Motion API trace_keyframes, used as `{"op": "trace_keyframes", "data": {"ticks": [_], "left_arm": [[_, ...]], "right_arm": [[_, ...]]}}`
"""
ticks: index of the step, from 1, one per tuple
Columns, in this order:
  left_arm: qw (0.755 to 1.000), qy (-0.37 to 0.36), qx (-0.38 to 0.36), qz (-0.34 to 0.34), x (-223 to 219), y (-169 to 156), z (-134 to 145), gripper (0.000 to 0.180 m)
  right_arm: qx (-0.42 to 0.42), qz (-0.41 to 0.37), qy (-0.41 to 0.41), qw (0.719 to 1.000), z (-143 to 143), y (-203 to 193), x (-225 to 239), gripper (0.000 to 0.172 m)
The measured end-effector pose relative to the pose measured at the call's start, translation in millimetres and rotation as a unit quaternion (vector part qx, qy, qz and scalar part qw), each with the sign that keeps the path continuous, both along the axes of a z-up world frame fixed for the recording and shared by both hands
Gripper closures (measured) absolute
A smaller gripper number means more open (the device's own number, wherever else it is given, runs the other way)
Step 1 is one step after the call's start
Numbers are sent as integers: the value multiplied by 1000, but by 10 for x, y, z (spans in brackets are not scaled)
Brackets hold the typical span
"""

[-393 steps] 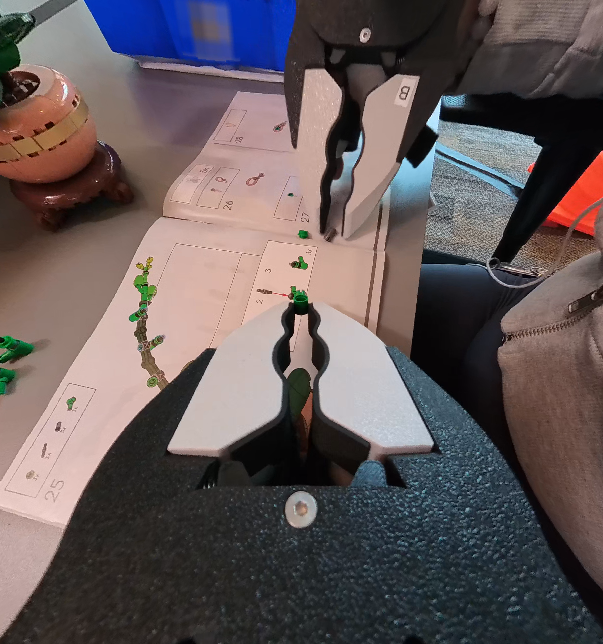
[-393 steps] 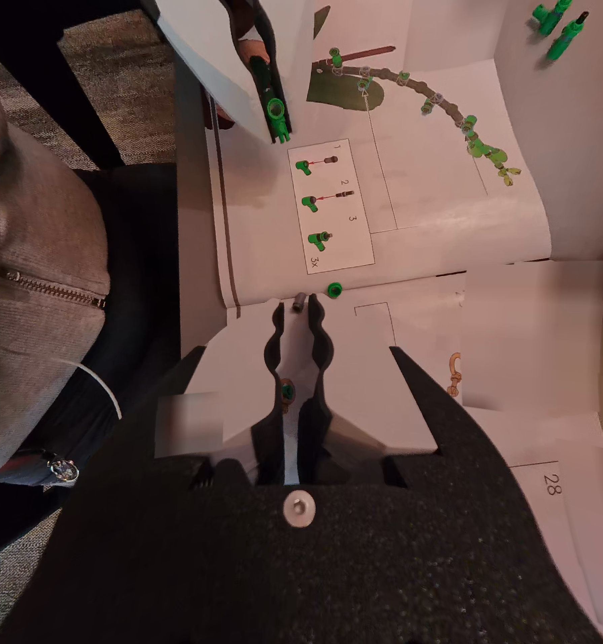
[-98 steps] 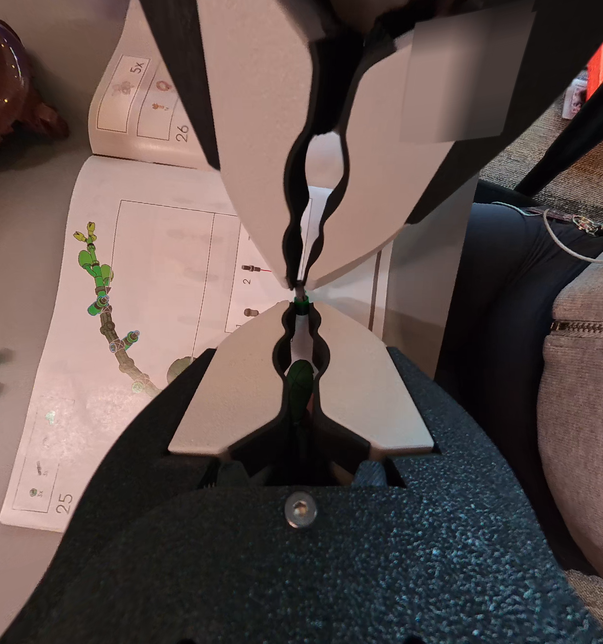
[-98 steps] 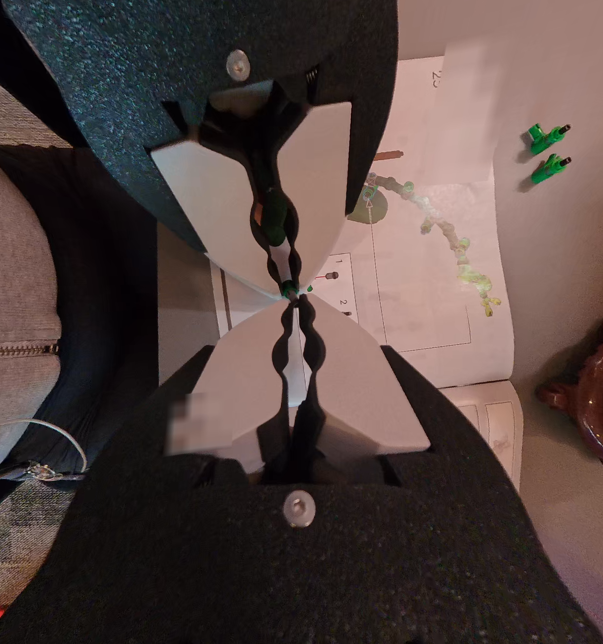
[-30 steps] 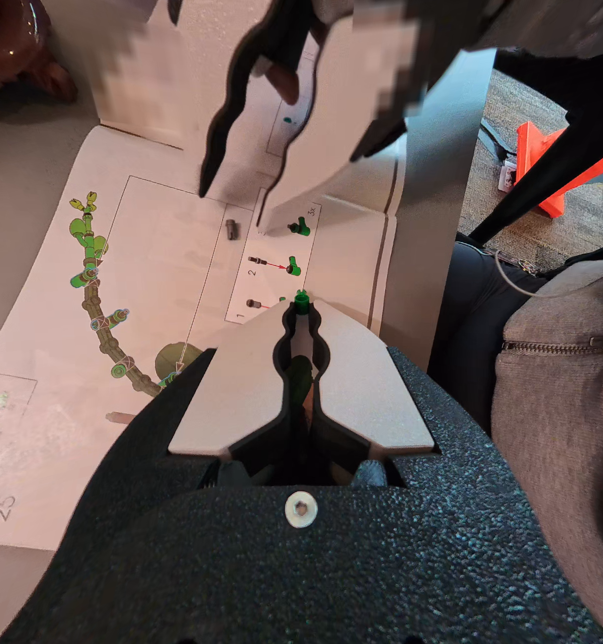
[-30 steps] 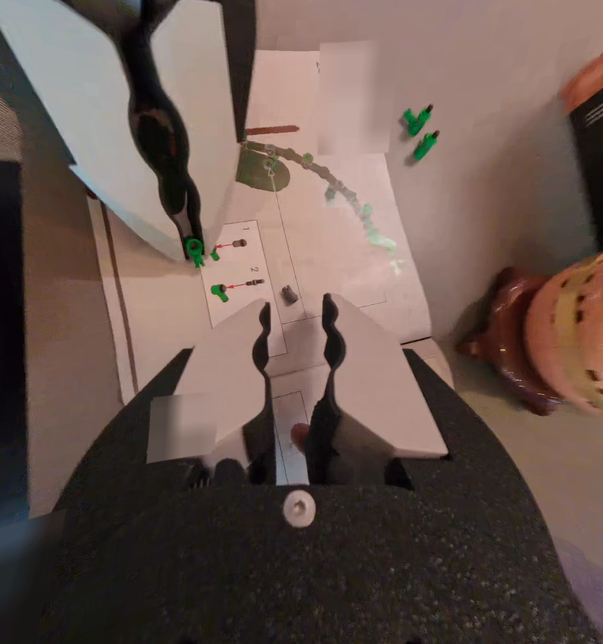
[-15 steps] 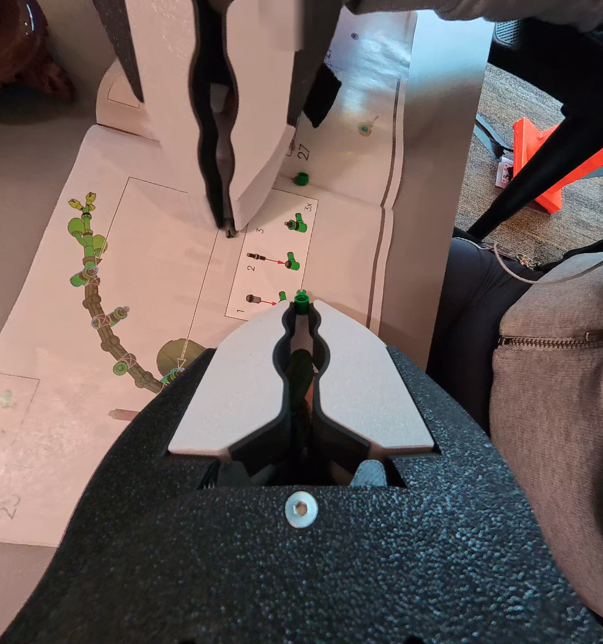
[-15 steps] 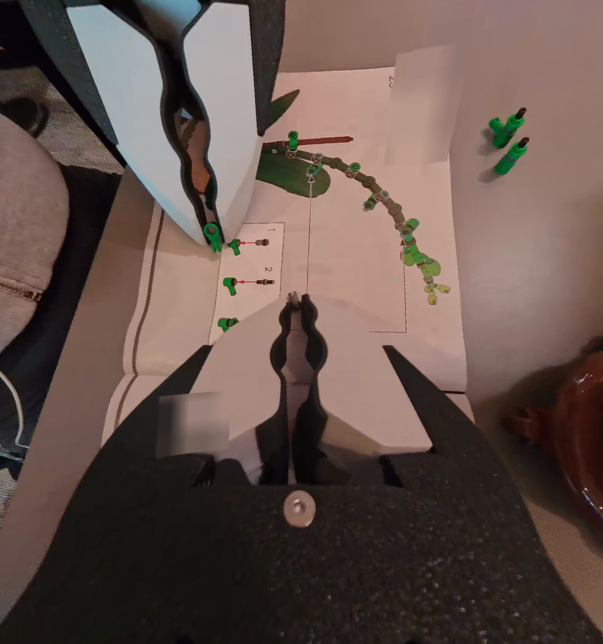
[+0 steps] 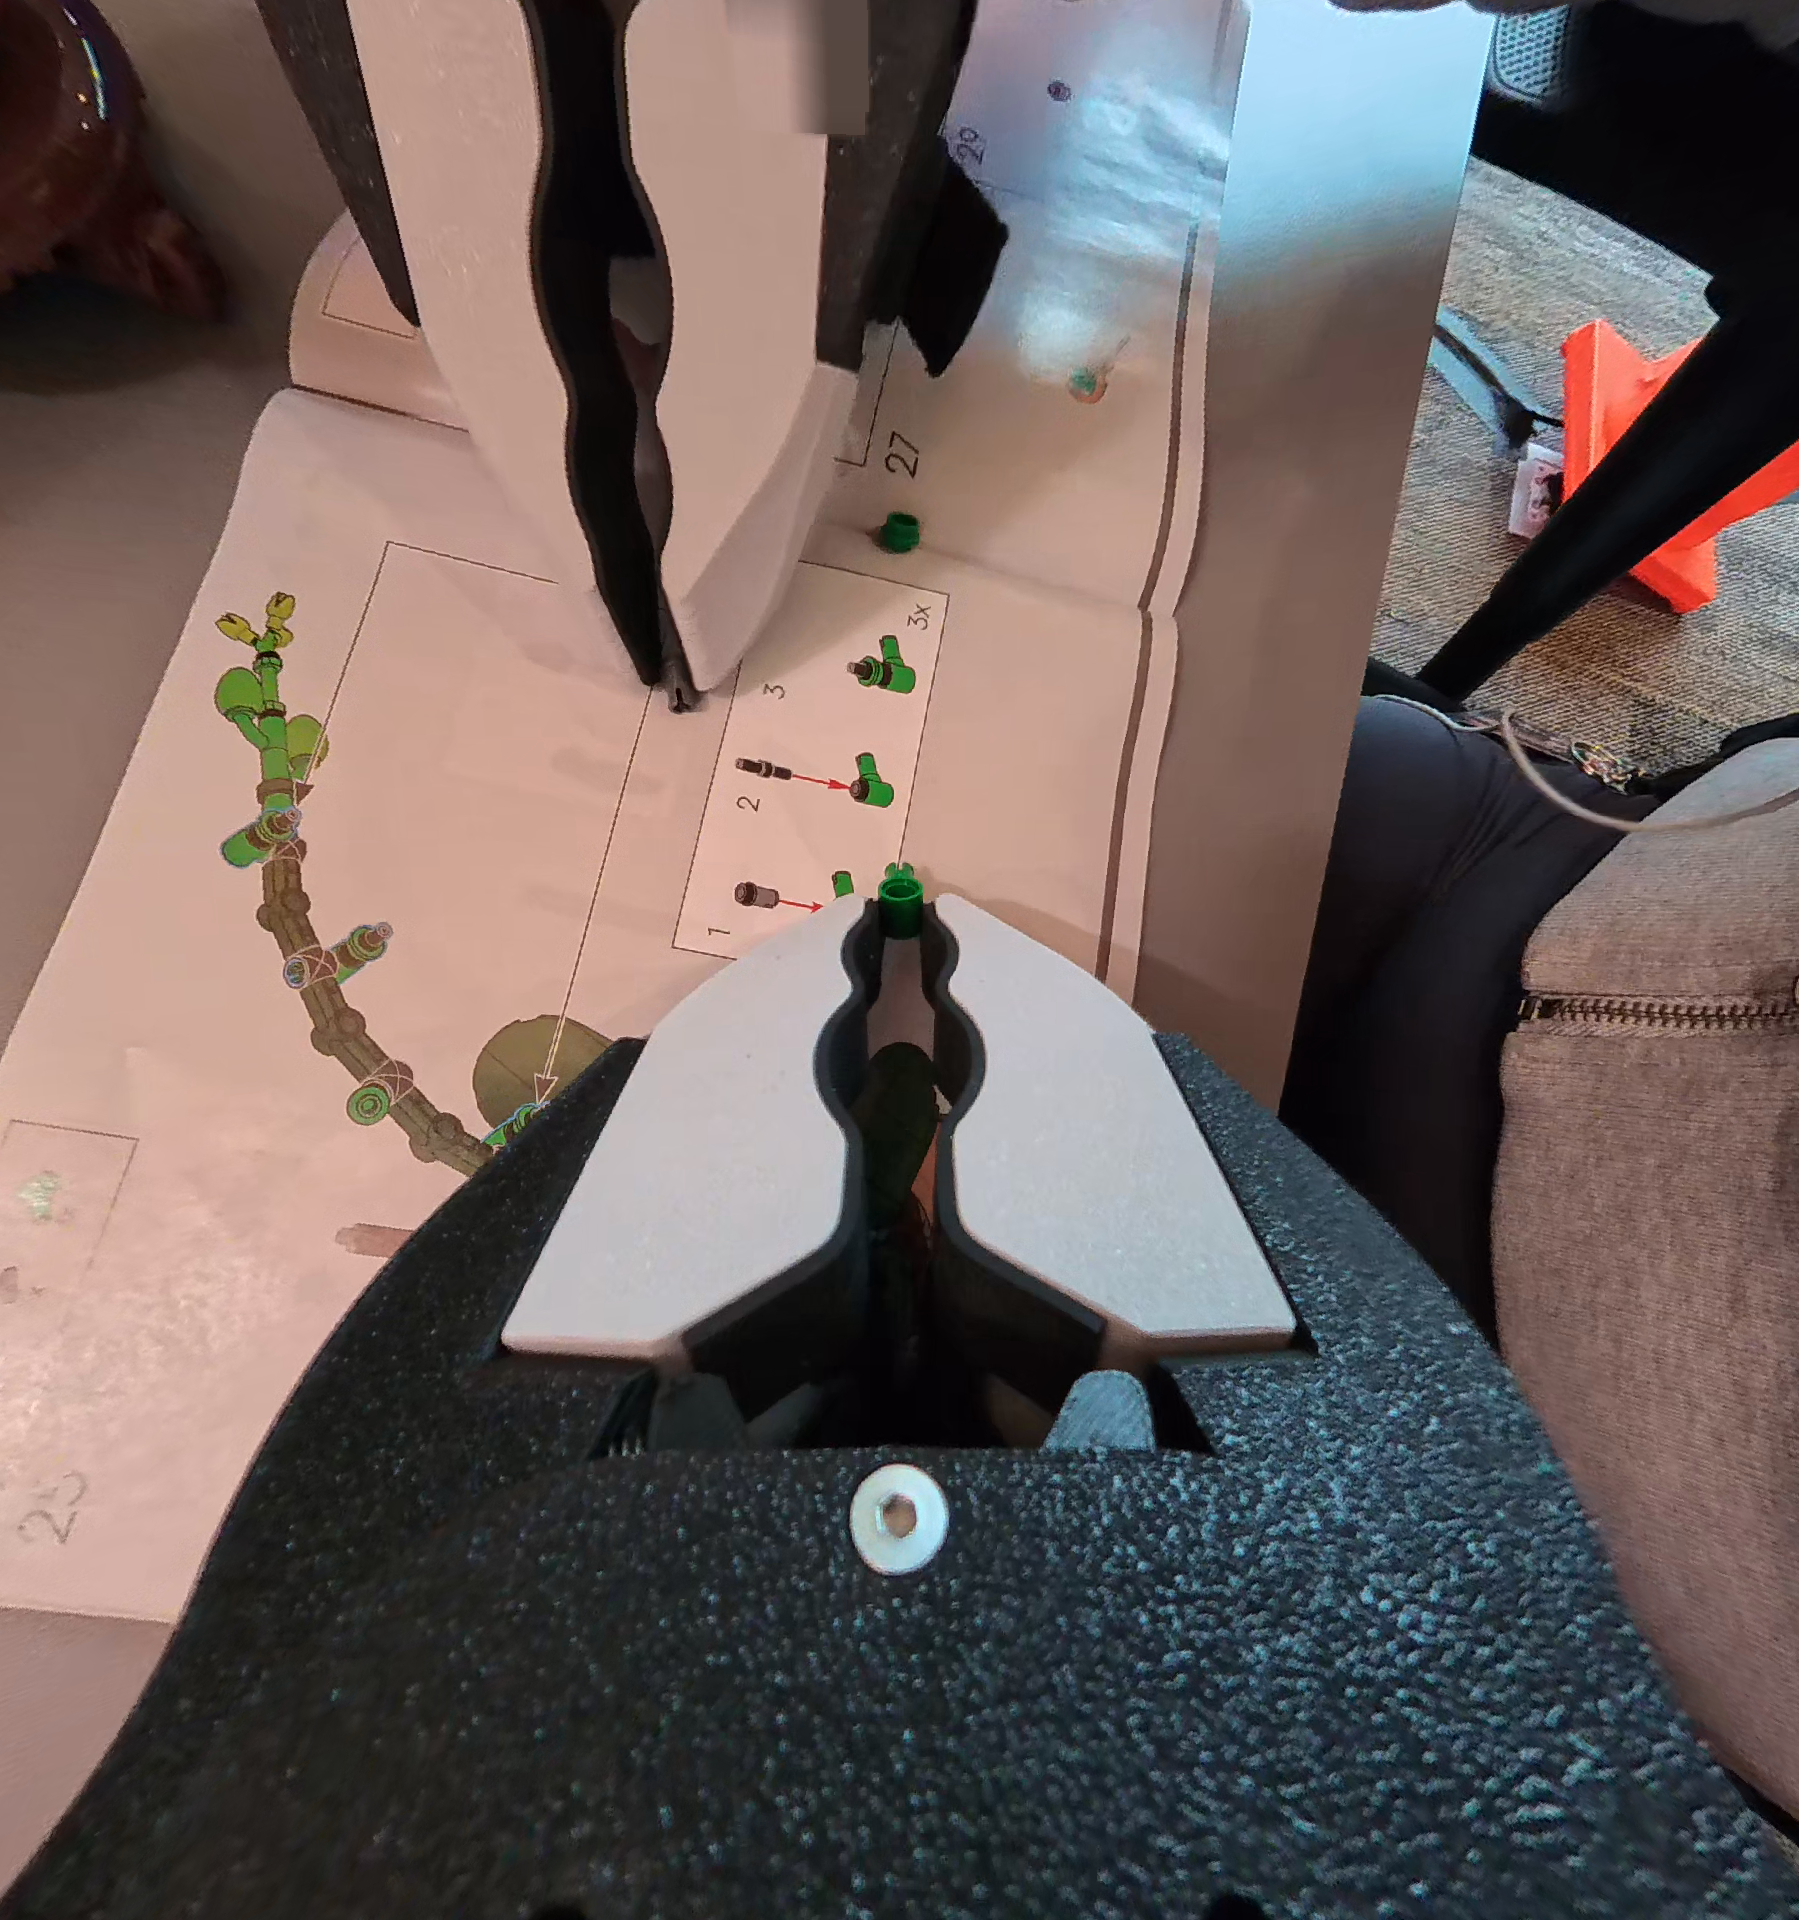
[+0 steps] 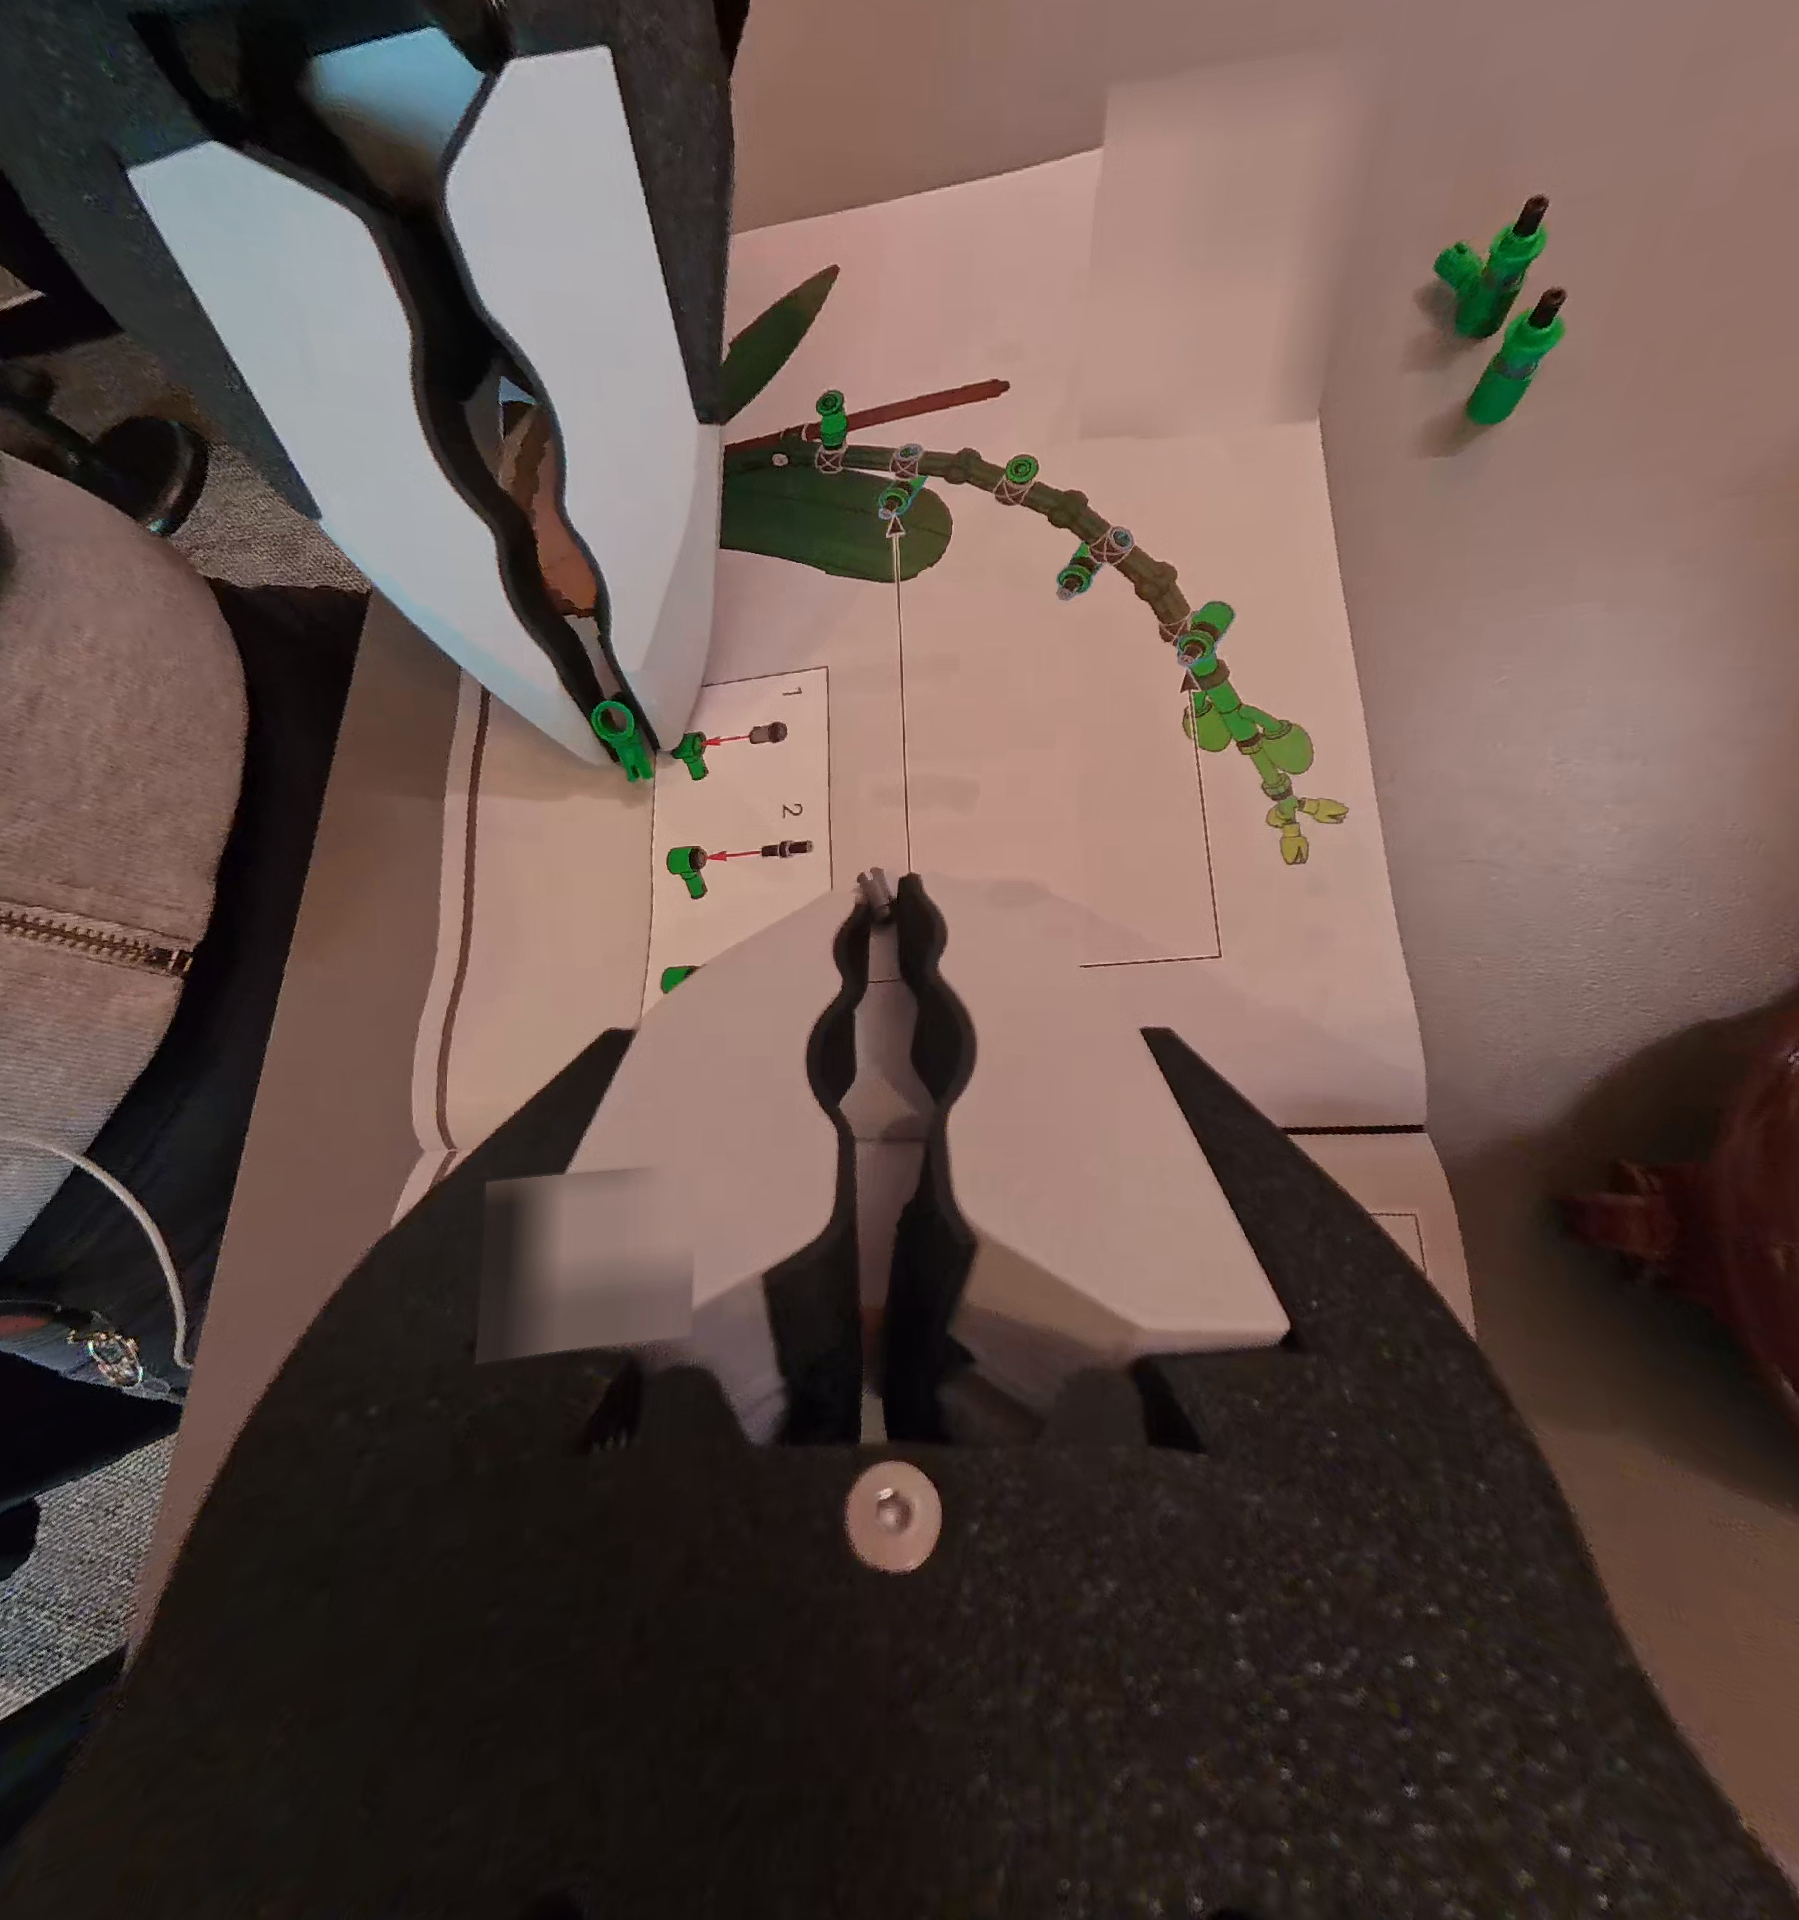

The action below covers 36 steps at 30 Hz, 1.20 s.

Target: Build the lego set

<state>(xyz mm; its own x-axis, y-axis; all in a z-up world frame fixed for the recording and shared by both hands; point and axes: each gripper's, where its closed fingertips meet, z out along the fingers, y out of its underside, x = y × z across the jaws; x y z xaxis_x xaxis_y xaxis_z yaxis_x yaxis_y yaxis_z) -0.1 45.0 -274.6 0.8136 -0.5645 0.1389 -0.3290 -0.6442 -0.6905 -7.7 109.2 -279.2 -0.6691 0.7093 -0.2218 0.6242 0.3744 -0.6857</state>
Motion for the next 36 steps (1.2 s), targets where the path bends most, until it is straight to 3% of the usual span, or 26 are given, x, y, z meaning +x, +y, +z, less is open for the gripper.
{"op": "trace_keyframes", "data": {"ticks": [9,17,21,26,30,36], "left_arm": [[1000,7,2,11,-46,9,5,174],[1000,5,-12,21,-79,-1,1,174],[1000,-12,-16,22,-71,-5,5,174],[998,-51,-23,22,-52,-28,13,174],[998,-52,-23,20,-45,-29,10,174],[999,-34,-18,16,-48,-35,6,174]], "right_arm": [[57,4,-2,998,1,-12,14,168],[163,-13,97,982,29,9,-5,168],[178,-27,159,971,195,-27,-24,168],[311,26,261,914,438,-216,66,168],[410,85,304,856,361,-451,150,168],[439,107,320,832,303,-544,86,168]]}}
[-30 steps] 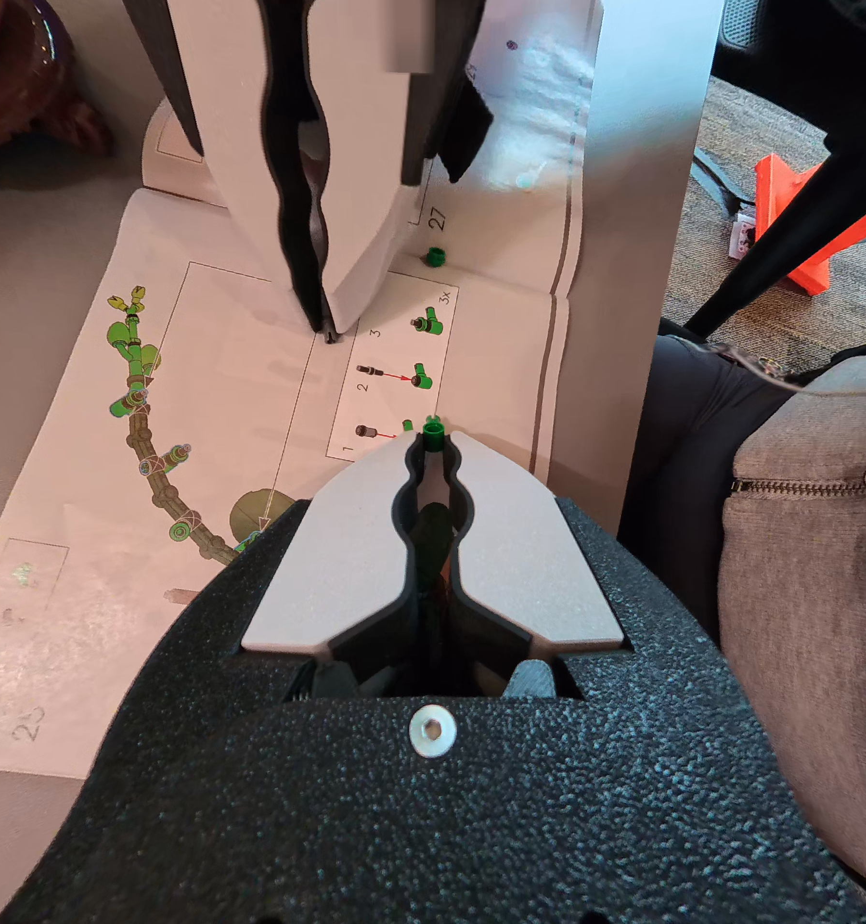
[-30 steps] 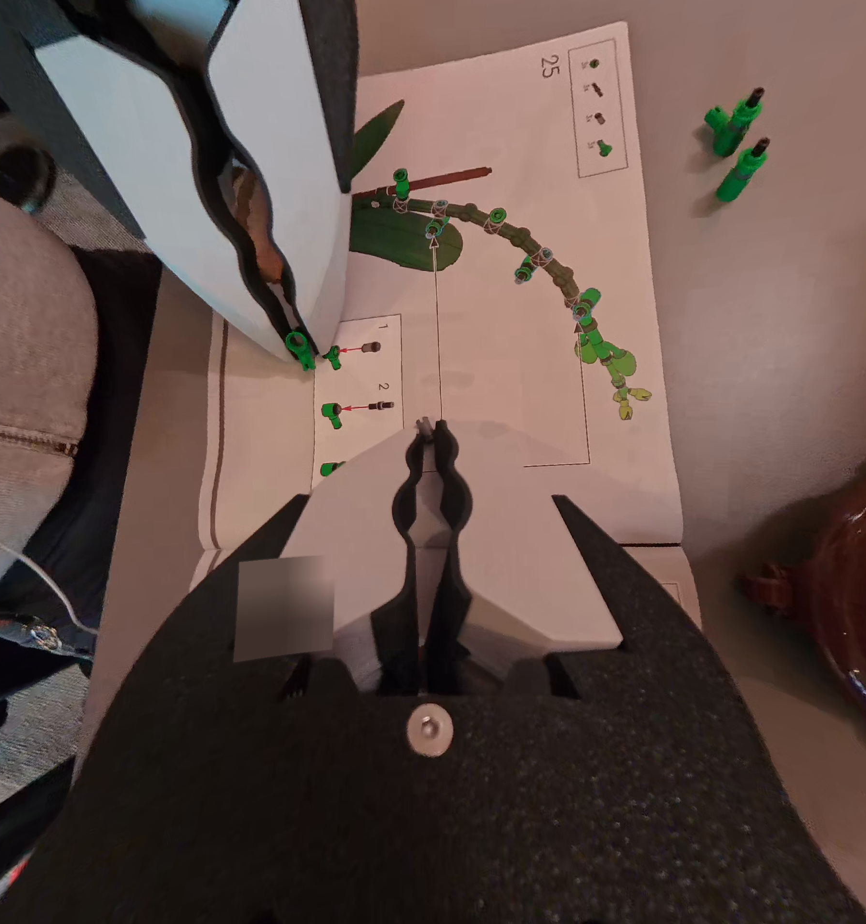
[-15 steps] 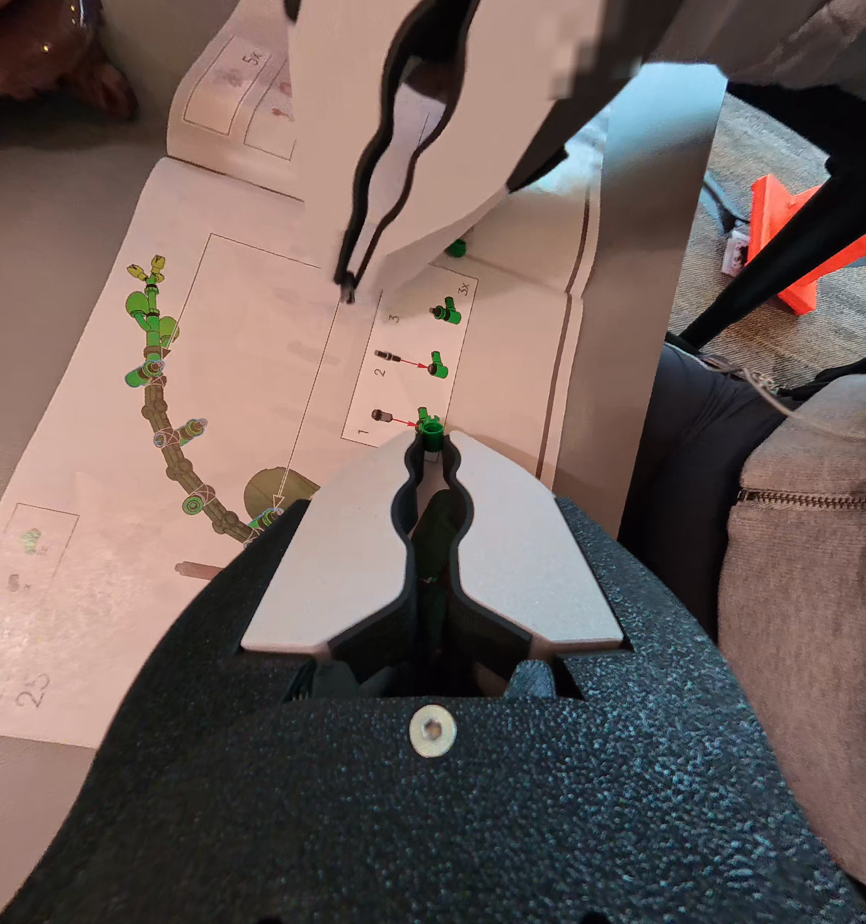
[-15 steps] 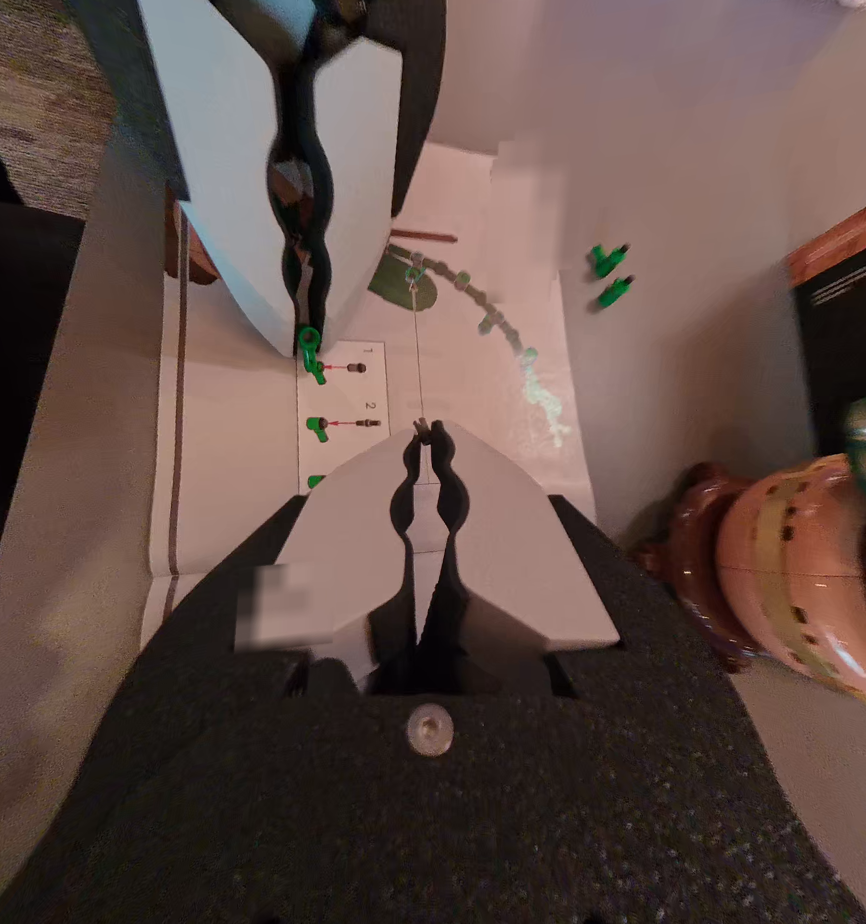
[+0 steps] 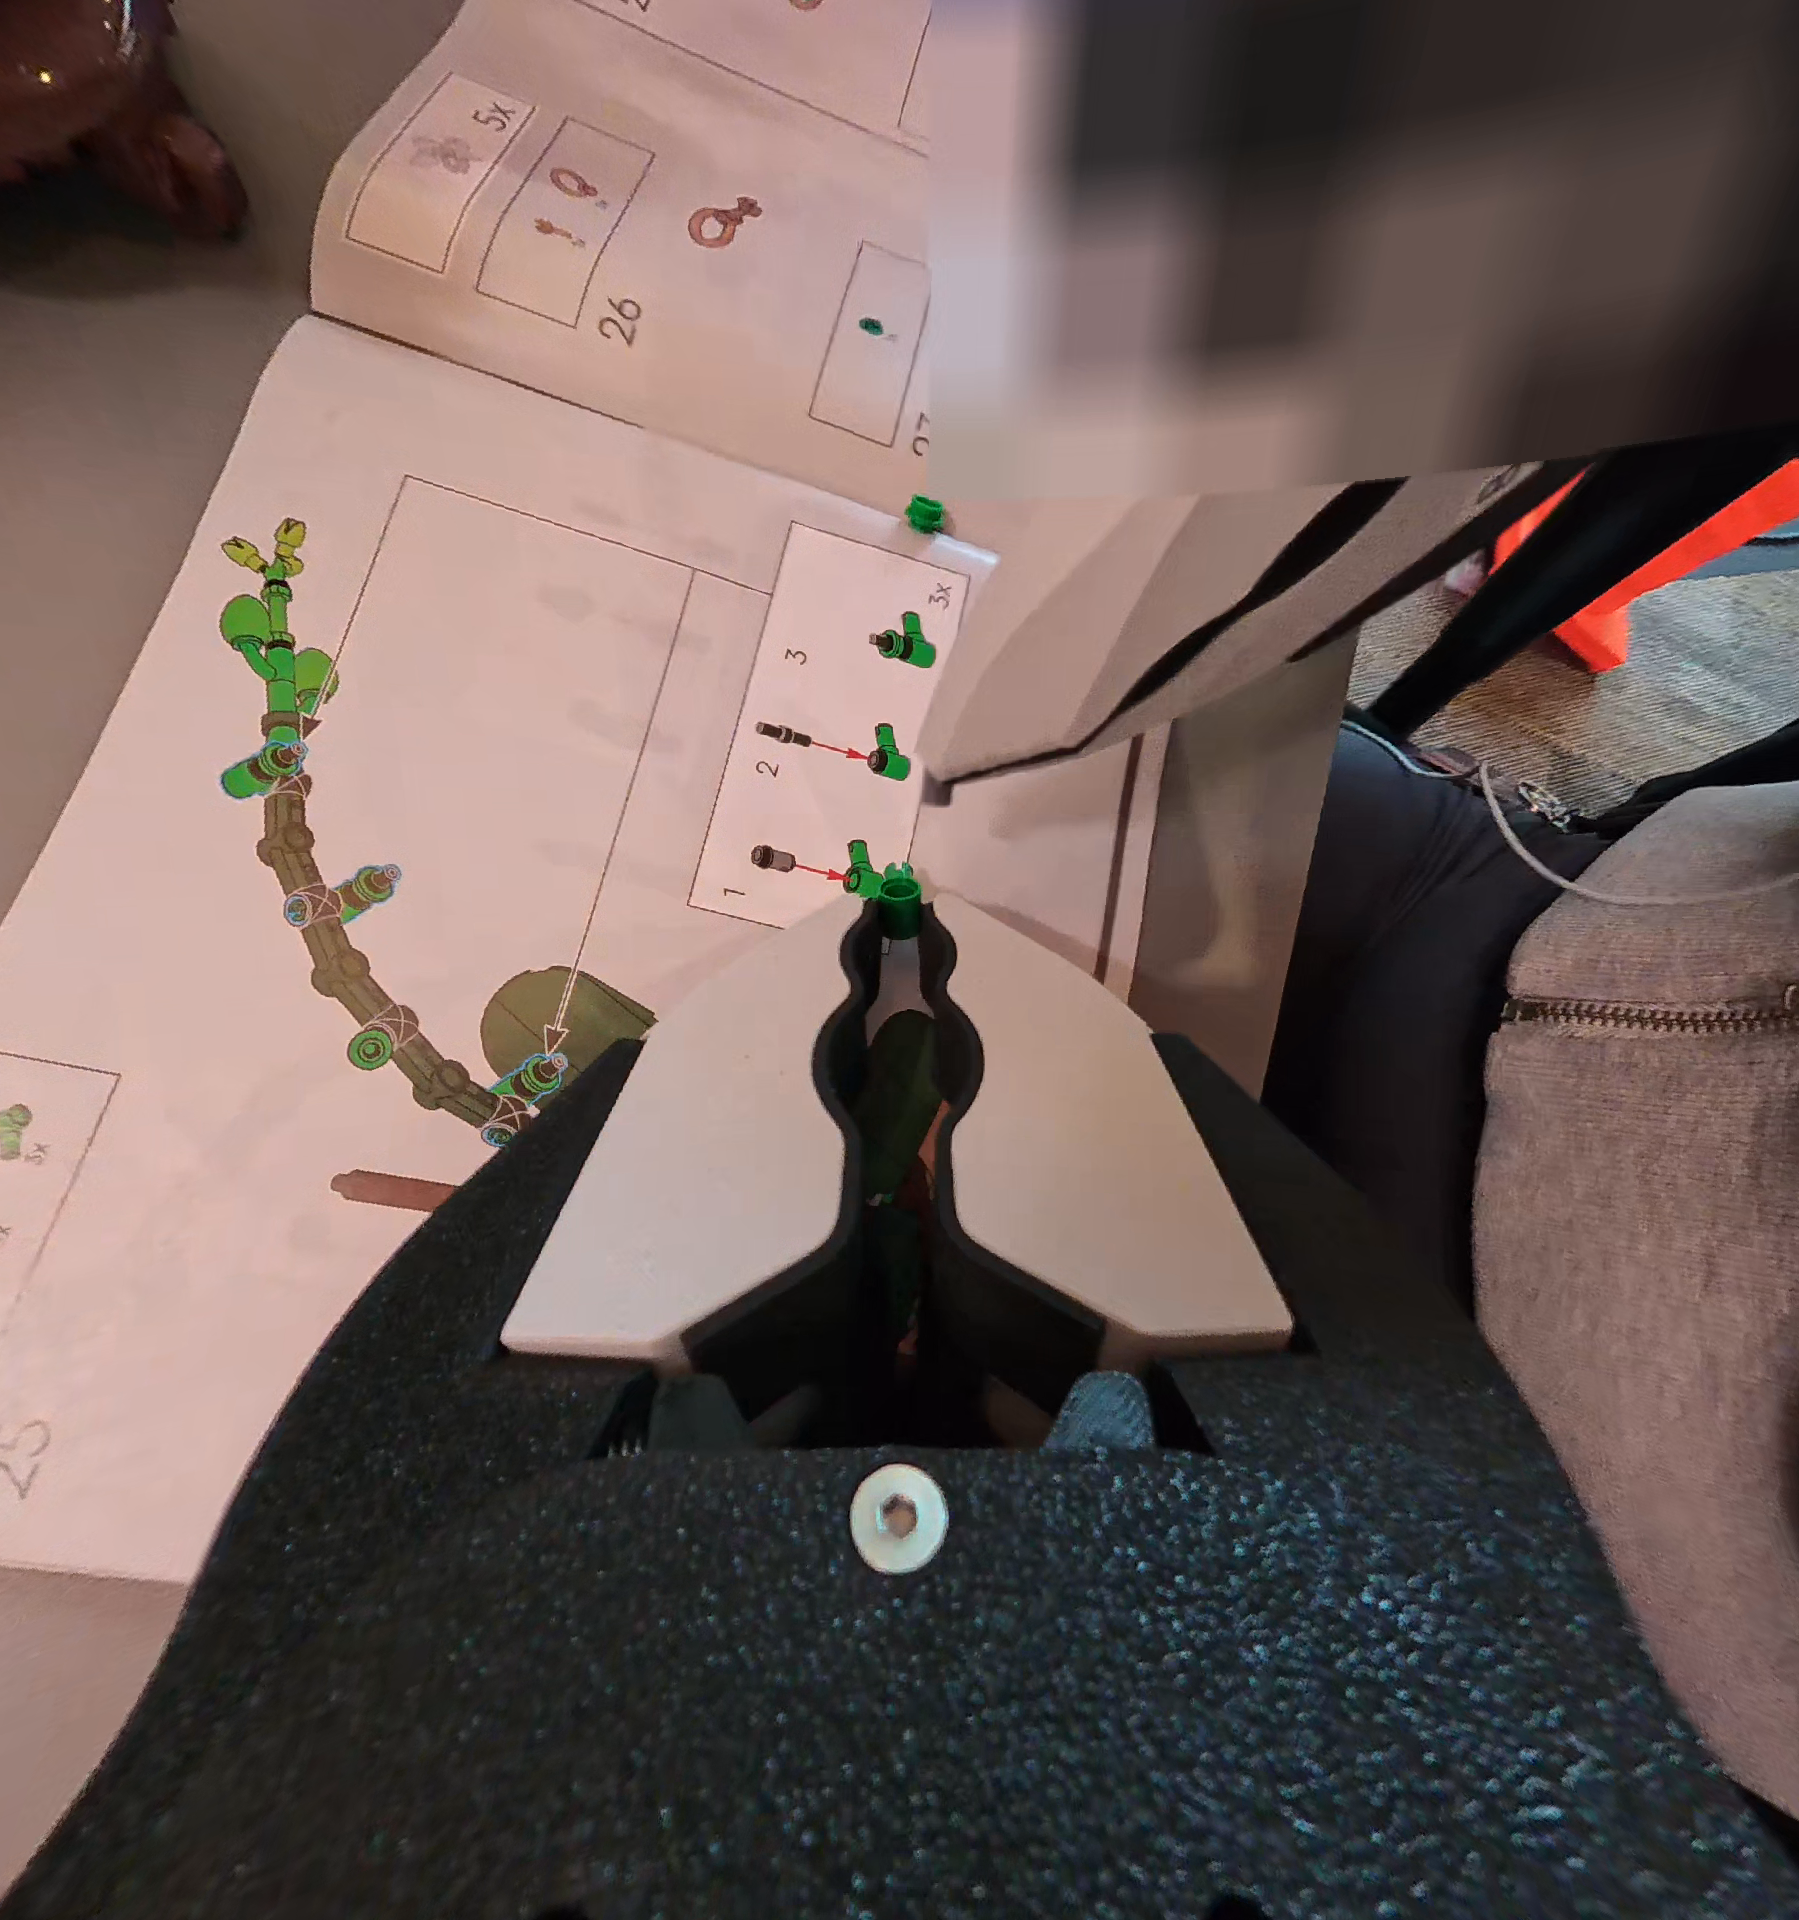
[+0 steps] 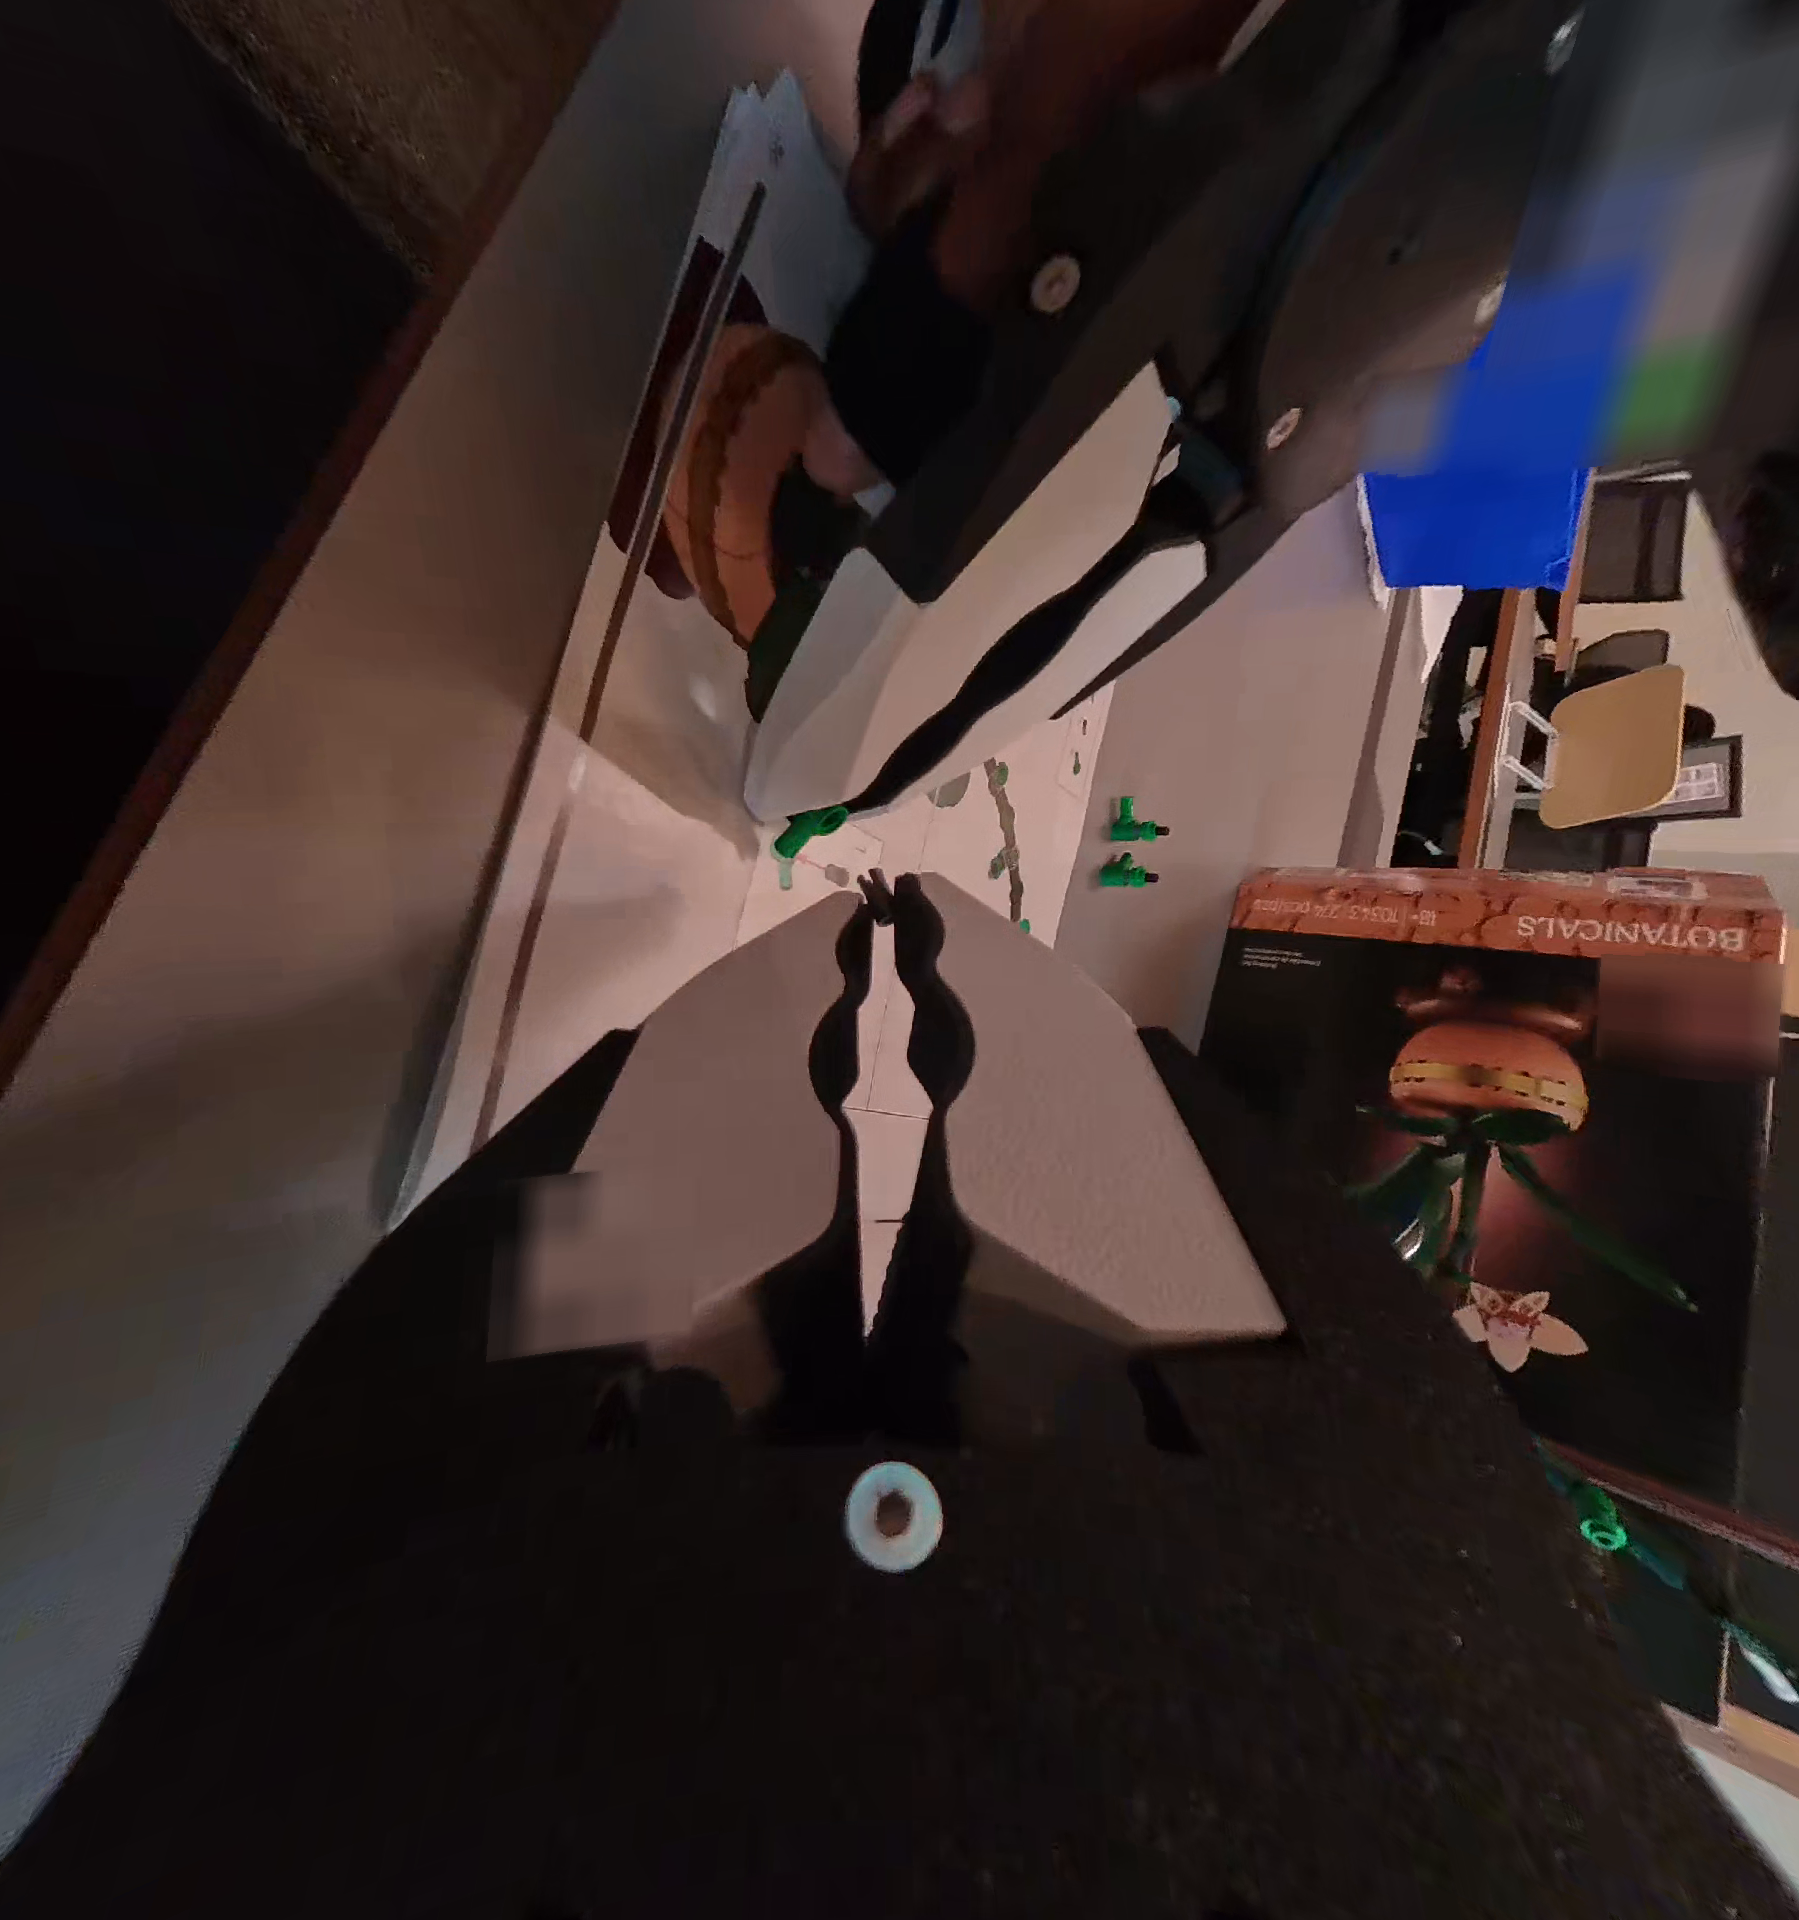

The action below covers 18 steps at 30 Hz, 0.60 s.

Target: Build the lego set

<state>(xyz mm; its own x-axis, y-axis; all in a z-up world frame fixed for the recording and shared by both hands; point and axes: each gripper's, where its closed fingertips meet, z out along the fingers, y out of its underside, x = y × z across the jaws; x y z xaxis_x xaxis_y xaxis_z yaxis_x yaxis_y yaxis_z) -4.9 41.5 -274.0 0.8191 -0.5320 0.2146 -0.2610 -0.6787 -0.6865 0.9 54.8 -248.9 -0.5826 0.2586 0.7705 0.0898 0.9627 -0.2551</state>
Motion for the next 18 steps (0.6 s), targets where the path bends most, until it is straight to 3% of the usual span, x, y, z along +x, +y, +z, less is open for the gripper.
{"op": "trace_keyframes", "data": {"ticks": [9,18], "left_arm": [[999,51,6,-7,1,-10,-5,174],[998,63,11,-12,2,-16,-4,174]], "right_arm": [[81,44,6,996,-104,-64,-57,168],[36,48,-4,998,-144,-76,-71,168]]}}
